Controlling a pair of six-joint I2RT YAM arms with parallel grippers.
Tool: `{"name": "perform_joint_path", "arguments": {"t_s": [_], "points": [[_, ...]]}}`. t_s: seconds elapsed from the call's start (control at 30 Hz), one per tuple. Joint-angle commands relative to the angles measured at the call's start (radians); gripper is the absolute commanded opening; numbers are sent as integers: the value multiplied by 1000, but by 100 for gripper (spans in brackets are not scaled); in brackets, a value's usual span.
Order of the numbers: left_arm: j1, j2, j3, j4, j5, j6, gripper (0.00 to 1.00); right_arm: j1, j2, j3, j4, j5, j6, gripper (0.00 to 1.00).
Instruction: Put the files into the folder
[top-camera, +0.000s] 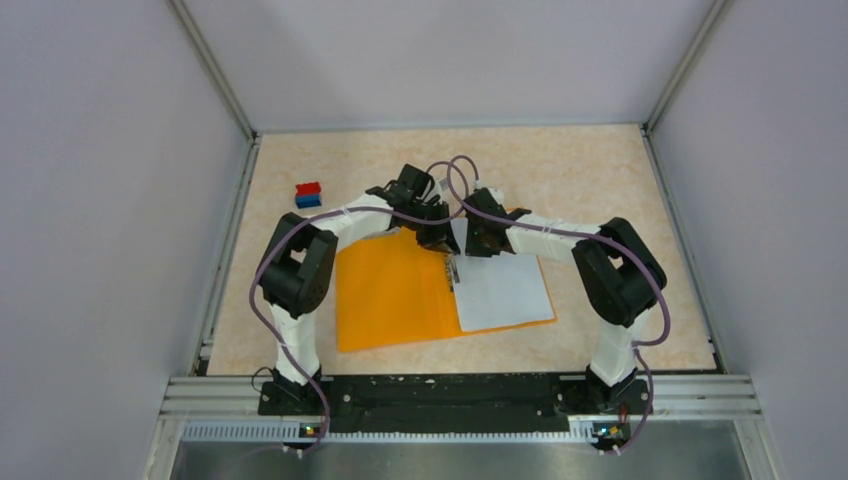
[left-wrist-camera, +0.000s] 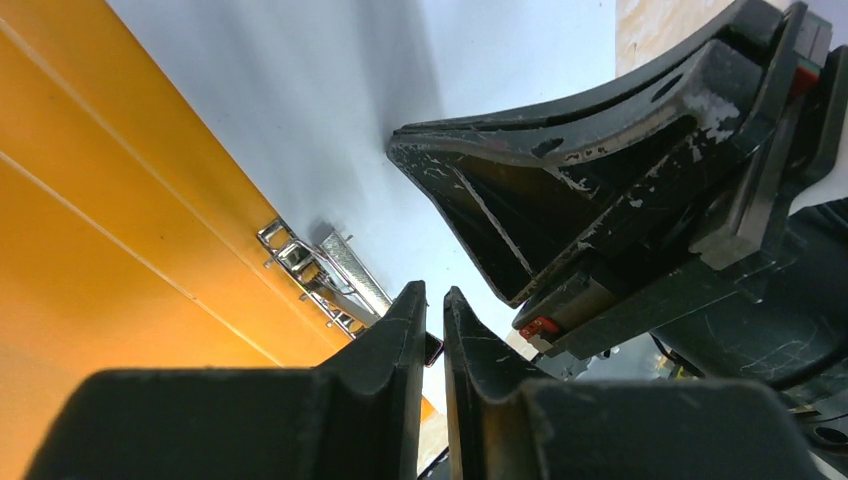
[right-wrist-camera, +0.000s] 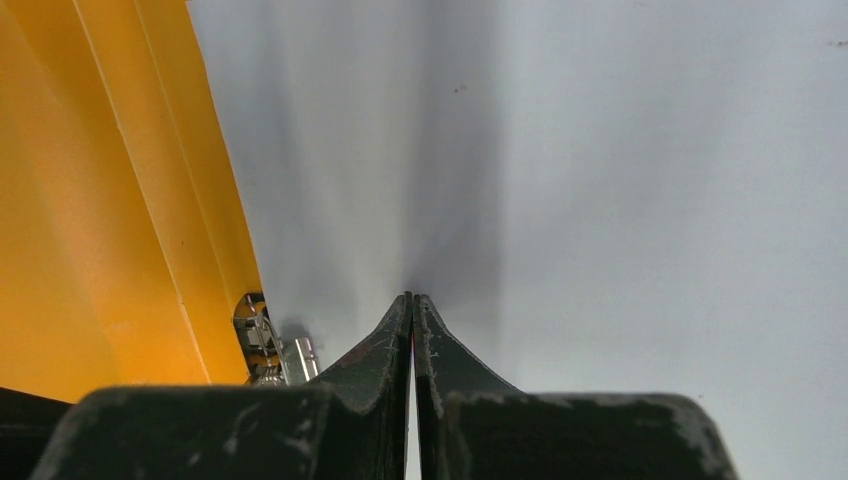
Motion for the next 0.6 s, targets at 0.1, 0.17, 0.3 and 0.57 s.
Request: {"name": "perform_joint_path", "arguments": {"t_s": [0.1,0.17,0.3,0.57], "points": [[-19,-60,-53,-18,-35,29,18,-6,7,32,-3,-1,7,2],[-23,-65,-57,-23,-44,33,20,-7,4,36,-4,-2,7,2],[-28,-73,-70,-24,-53,37,23,-8,3,43,-8,-1,6,2],[-31,-70,-34,-49,-73,48,24,-7,-6,67,-20,-1,3,2]]}}
